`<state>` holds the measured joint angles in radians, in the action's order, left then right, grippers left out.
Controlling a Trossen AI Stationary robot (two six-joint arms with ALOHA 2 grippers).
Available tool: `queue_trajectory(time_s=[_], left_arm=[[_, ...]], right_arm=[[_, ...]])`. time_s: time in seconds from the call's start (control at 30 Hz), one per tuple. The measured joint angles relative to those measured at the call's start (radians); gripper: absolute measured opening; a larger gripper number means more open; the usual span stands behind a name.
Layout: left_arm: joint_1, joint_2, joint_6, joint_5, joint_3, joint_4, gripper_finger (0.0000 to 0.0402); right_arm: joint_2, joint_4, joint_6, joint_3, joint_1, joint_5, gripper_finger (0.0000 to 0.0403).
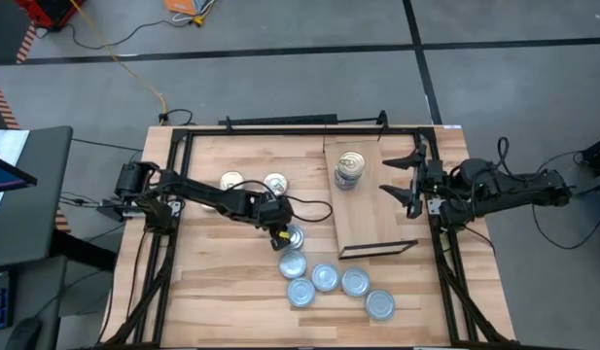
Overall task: Stack canned seafood by type on shelf
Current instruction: Put the green tuna can on the shelf
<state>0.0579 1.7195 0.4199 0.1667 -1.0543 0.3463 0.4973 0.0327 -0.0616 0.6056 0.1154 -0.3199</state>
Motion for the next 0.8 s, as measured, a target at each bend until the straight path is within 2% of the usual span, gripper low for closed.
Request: queue_trajectory(time_s=[0.3, 0.6, 0.8], left_arm=[[-0.003, 0.000, -0.004, 0.021, 0.029, -0.028, 0.0090], [-0.062, -0.003, -0.041, 0.050, 0.029, 0.026, 0.0008], [-0.101, -0.003, -0.057, -0.016, 0.028, 0.042, 0.0002]], right_arm=[[0.000, -0.004, 0.000, 0.000, 0.000, 0.000, 0.0329], [0.000, -0.004, 0.000, 0.000, 0.000, 0.000, 0.0329], [0.000, -0.004, -0.002, 0.000, 0.000, 0.000, 0.0329]])
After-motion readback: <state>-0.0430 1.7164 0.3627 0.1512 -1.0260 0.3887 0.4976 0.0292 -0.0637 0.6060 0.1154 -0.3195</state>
